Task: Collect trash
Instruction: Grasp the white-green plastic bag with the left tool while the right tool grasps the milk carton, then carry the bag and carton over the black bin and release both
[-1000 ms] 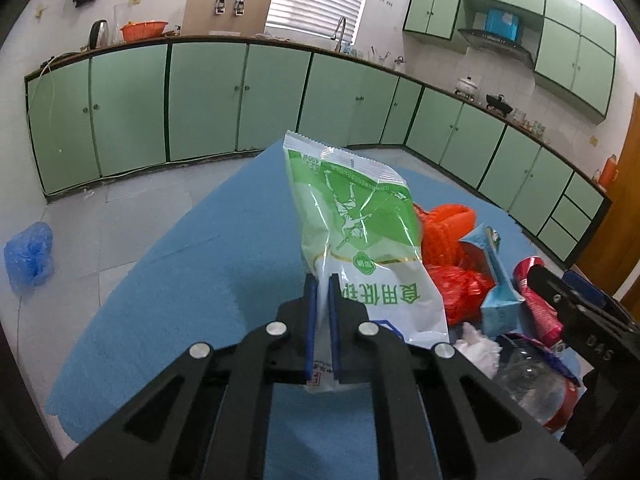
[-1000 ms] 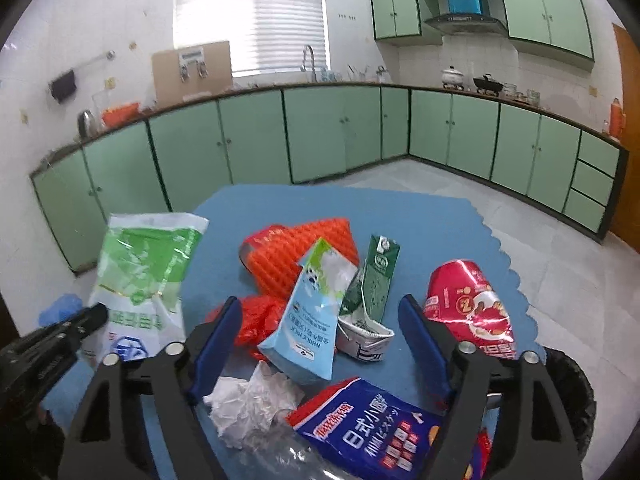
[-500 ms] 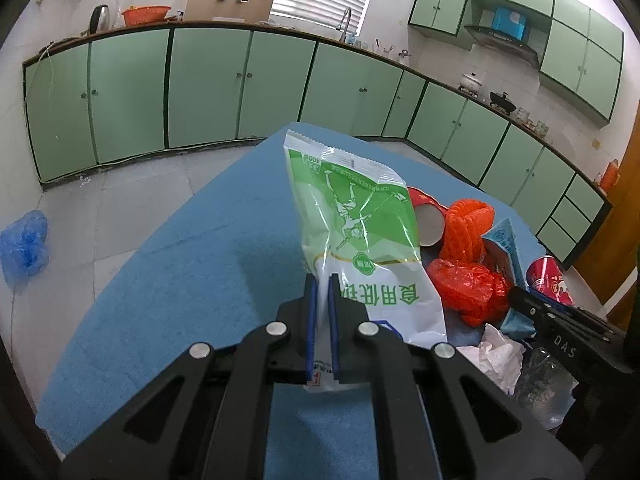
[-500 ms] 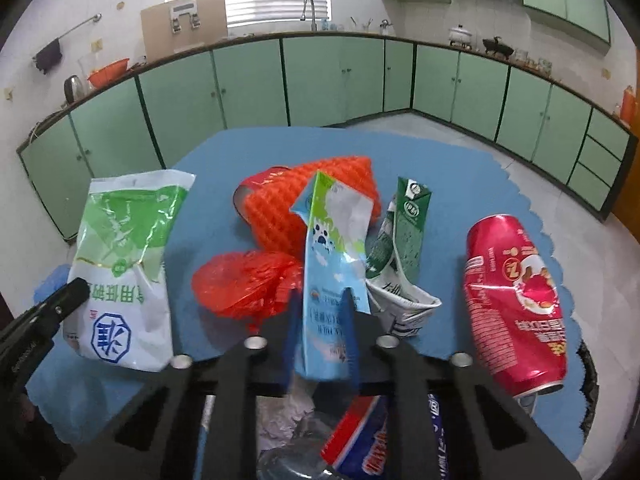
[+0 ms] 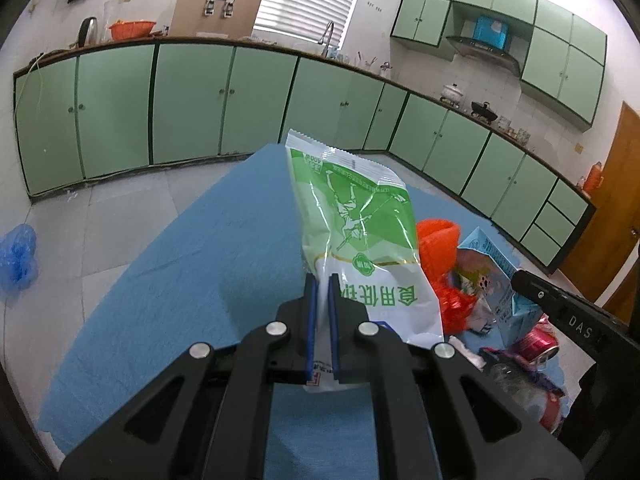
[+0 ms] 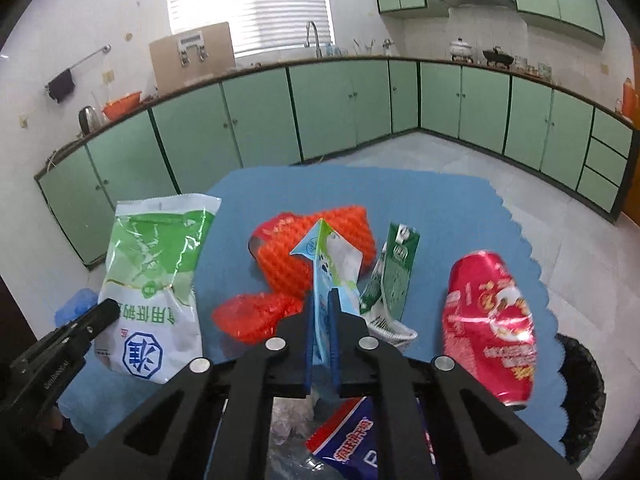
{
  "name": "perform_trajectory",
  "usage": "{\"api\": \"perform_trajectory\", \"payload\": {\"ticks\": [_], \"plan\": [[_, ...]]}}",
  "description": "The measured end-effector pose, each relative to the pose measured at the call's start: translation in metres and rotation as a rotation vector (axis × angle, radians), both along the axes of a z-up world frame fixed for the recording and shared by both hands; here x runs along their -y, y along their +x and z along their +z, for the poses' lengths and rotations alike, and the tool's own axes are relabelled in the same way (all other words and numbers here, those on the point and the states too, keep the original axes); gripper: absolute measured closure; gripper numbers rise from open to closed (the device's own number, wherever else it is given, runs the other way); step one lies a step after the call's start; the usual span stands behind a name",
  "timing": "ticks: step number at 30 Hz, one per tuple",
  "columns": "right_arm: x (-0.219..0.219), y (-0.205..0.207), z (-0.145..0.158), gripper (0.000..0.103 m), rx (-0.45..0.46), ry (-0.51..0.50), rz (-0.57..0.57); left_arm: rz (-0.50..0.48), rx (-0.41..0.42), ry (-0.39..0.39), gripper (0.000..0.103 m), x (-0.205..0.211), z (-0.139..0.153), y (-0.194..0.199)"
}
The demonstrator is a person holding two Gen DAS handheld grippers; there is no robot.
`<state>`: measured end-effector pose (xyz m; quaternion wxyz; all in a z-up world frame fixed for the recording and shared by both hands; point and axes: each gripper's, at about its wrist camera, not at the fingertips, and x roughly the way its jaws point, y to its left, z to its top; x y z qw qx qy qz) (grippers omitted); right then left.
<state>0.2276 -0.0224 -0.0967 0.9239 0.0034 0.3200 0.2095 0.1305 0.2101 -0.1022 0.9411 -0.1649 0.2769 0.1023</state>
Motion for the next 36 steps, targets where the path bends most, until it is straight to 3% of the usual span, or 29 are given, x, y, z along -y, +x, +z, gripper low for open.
{"api": "perform_trajectory", "payload": {"ticks": [17, 27, 36], "plan": [[0.057, -0.011, 0.048, 0.098, 0.119, 0.056, -0.043, -0.033, 0.132, 0.047, 0.098, 0.033, 0.058, 0.003], [0.111, -0.020, 0.060, 0.098, 0.153, 0.053, -0.131, -0.204, 0.113, 0.030, 0.098, 0.098, 0.063, 0.033], [0.188, -0.032, 0.064, 0.098, 0.174, 0.027, -0.268, -0.365, 0.127, 0.034, 0.098, 0.179, 0.062, 0.061]]}}
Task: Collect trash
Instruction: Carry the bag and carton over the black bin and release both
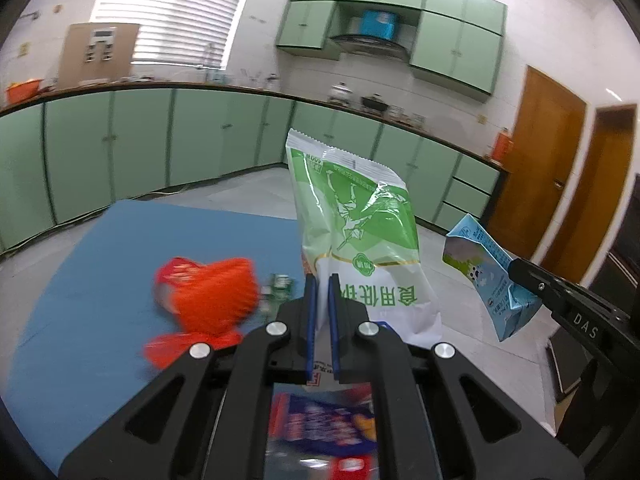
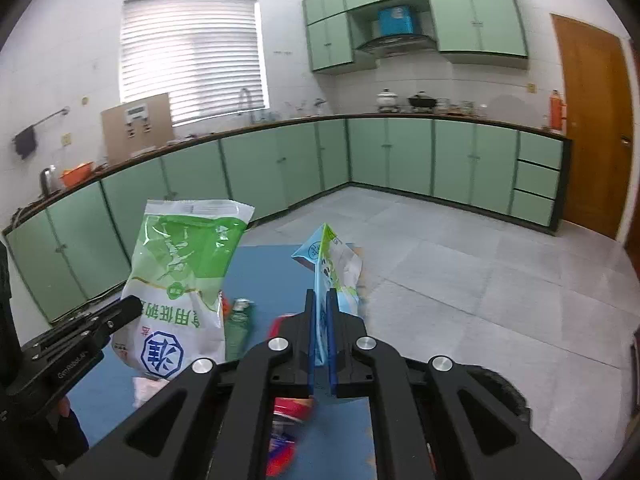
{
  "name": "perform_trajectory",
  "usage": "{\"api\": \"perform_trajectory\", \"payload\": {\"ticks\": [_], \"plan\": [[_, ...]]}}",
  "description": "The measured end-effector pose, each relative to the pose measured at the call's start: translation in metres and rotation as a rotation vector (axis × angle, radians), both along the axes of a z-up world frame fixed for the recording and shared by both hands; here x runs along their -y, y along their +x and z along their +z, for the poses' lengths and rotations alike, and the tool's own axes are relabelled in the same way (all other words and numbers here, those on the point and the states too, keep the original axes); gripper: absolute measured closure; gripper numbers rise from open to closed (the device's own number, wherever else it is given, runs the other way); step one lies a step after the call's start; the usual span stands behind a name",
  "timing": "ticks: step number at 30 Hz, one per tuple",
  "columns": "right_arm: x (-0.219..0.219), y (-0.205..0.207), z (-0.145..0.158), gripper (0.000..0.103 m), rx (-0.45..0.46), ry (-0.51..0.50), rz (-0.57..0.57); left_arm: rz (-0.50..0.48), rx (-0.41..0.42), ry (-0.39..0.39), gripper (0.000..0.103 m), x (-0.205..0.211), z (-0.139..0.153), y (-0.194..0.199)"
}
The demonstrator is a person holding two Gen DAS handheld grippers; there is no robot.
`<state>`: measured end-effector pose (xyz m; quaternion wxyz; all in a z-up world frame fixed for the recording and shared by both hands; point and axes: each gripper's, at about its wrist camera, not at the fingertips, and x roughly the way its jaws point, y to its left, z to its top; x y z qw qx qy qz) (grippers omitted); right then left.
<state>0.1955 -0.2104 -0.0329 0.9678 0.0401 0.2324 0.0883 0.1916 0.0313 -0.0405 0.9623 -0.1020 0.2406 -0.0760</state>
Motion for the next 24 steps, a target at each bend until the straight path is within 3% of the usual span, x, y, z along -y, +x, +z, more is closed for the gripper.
{"api": "perform_trajectory", "payload": {"ticks": [13, 24], "plan": [[0.113, -0.002, -0.025, 0.098, -0.056, 0.006, -0.192, -0.215, -0.014, 0.038, 0.098, 0.127, -0.024, 0.034], [0.179, 0.017, -0.074, 0.098, -0.151, 0.040, -0.263, -0.288, -0.112, 0.083, 0.098, 0.201, -0.072, 0.069]]}}
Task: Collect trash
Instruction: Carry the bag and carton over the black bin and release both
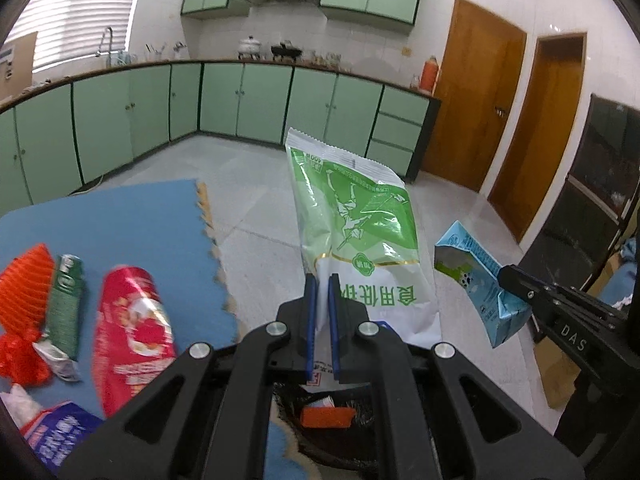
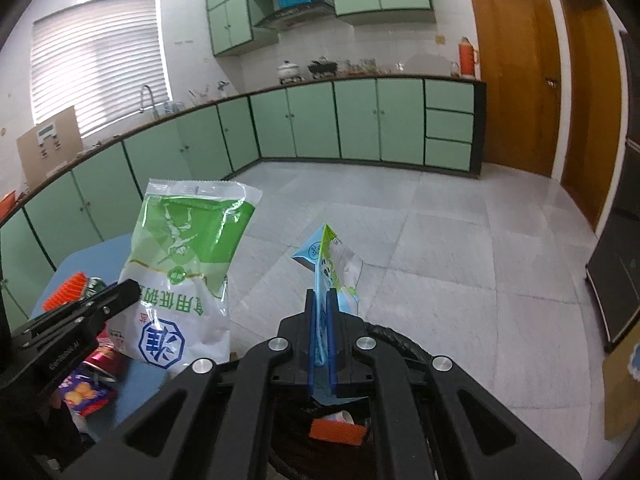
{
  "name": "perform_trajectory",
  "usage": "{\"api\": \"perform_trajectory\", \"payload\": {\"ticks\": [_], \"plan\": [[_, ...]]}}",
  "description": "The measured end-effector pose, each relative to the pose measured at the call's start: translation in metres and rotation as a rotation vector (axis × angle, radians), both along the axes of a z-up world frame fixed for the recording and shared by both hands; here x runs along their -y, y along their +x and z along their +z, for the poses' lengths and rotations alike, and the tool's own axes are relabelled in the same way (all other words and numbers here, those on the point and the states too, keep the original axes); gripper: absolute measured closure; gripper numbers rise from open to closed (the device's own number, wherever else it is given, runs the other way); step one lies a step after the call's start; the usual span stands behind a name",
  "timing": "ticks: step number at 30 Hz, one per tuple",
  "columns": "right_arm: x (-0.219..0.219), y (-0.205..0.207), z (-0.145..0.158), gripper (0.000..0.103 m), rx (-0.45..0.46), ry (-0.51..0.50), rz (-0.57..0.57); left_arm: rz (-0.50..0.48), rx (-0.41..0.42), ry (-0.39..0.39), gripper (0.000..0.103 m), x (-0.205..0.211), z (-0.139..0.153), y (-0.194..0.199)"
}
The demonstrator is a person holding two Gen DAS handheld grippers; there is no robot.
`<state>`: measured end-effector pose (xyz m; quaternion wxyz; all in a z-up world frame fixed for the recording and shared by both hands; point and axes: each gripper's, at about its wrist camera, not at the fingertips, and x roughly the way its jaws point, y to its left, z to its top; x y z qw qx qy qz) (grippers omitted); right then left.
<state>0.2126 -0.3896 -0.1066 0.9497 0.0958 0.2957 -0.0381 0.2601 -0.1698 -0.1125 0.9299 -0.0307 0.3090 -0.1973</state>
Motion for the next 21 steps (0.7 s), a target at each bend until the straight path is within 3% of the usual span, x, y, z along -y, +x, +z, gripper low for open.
{"api": "perform_trajectory", "payload": {"ticks": [10, 13, 17, 21], "plan": [[0.031, 0.013, -0.039, 0.098, -0.080, 0.041, -0.010, -0.063, -0.097, 0.069, 0.091, 0.038, -0.039, 0.024], [0.036, 0.016, -0.046, 0.094, -0.101, 0.046, -0.016, -0.069, -0.114, 0.071, 0.070, 0.042, -0.042, 0.029], [0.042, 0.014, -0.050, 0.079, -0.108, 0.049, -0.027, -0.064, -0.121, 0.061, 0.066, 0.043, -0.042, 0.025], [0.036, 0.005, -0.044, 0.046, -0.083, 0.026, -0.034, -0.045, -0.096, 0.048, 0.054, 0.035, -0.029, 0.020]]}}
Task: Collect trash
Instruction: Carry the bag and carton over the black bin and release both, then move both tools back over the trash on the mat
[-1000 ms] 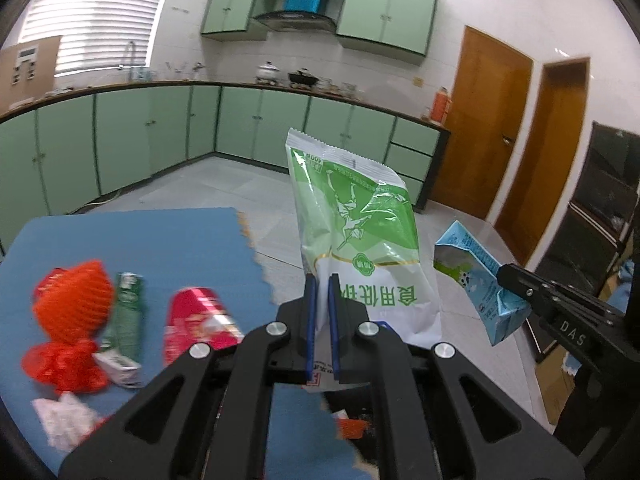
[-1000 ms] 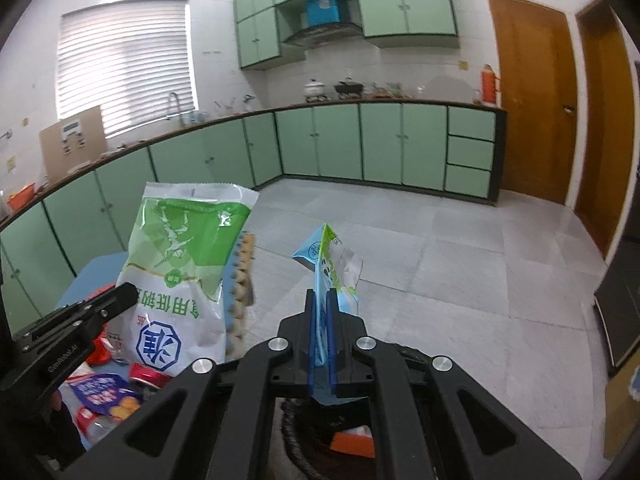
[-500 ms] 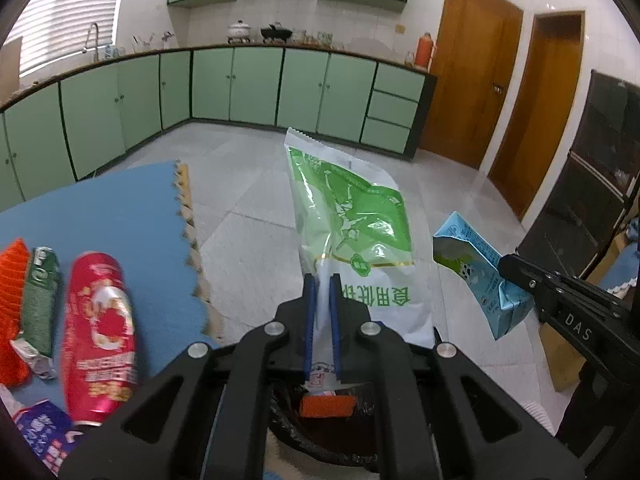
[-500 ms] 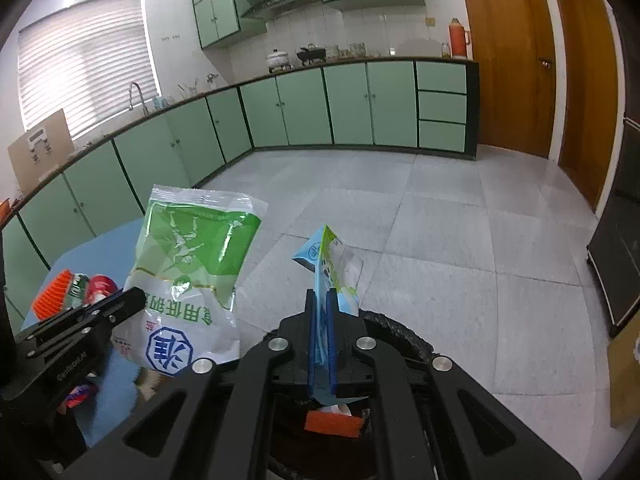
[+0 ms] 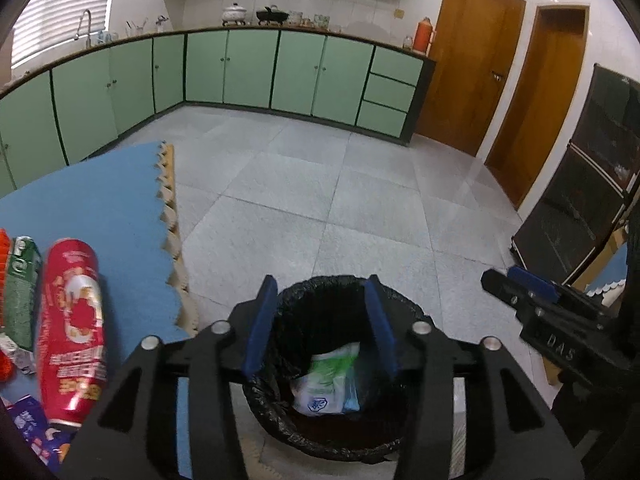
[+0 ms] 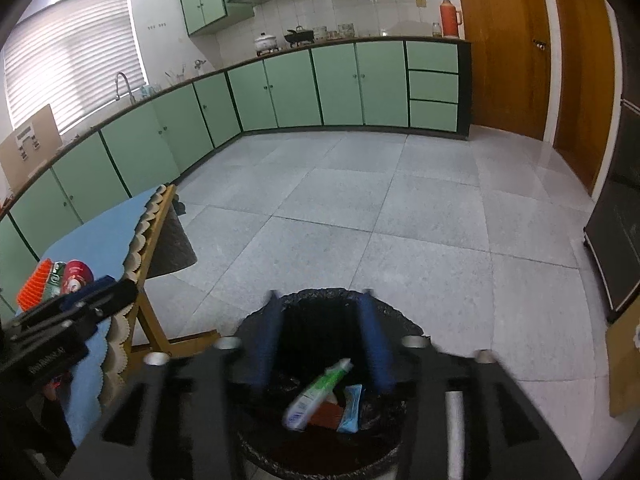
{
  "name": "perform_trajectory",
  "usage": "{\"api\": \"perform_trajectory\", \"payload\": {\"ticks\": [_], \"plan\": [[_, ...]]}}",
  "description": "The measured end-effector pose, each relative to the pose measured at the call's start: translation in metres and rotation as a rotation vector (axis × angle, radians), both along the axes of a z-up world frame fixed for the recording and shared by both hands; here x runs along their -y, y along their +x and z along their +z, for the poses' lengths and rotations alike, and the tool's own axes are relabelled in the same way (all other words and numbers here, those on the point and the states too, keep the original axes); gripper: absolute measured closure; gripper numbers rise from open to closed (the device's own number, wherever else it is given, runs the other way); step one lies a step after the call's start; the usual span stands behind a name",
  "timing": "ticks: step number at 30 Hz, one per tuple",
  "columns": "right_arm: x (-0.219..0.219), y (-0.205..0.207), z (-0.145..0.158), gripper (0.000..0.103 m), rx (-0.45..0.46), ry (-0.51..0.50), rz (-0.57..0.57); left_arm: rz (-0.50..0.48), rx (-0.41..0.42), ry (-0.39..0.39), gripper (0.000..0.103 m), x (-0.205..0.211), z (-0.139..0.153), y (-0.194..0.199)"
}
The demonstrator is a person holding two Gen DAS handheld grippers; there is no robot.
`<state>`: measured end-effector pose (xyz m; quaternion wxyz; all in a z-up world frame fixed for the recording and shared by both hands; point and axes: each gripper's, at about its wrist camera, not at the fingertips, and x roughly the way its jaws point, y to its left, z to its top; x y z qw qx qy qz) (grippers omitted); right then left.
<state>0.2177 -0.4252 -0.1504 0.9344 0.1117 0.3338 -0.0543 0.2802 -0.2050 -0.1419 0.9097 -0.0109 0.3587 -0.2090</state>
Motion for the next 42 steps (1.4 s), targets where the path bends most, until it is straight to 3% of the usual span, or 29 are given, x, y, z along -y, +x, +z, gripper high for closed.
{"api": "perform_trajectory", "payload": {"ticks": [6, 9, 16, 26, 33, 42], "plan": [[-0.017, -0.018, 0.024, 0.016, 0.076, -0.013, -0.011, 0.067, 0.099, -0.007, 0.035, -0.038, 0.034, -0.027], [-0.028, -0.026, 0.037, 0.006, 0.114, 0.006, -0.008, 0.119, 0.136, -0.011, 0.027, -0.065, 0.050, -0.040], [-0.076, -0.039, 0.062, 0.006, 0.183, 0.029, 0.075, 0.245, 0.192, 0.009, 0.022, -0.136, 0.074, -0.071], [-0.154, -0.052, 0.070, 0.006, 0.259, 0.016, 0.198, 0.461, 0.219, 0.098, 0.022, -0.233, 0.078, -0.117], [-0.205, -0.056, 0.064, 0.006, 0.273, 0.015, 0.284, 0.539, 0.164, 0.129, 0.022, -0.284, 0.055, -0.137], [-0.240, -0.055, 0.051, 0.007, 0.235, -0.028, 0.353, 0.571, 0.018, 0.106, 0.022, -0.315, 0.005, -0.132]]}}
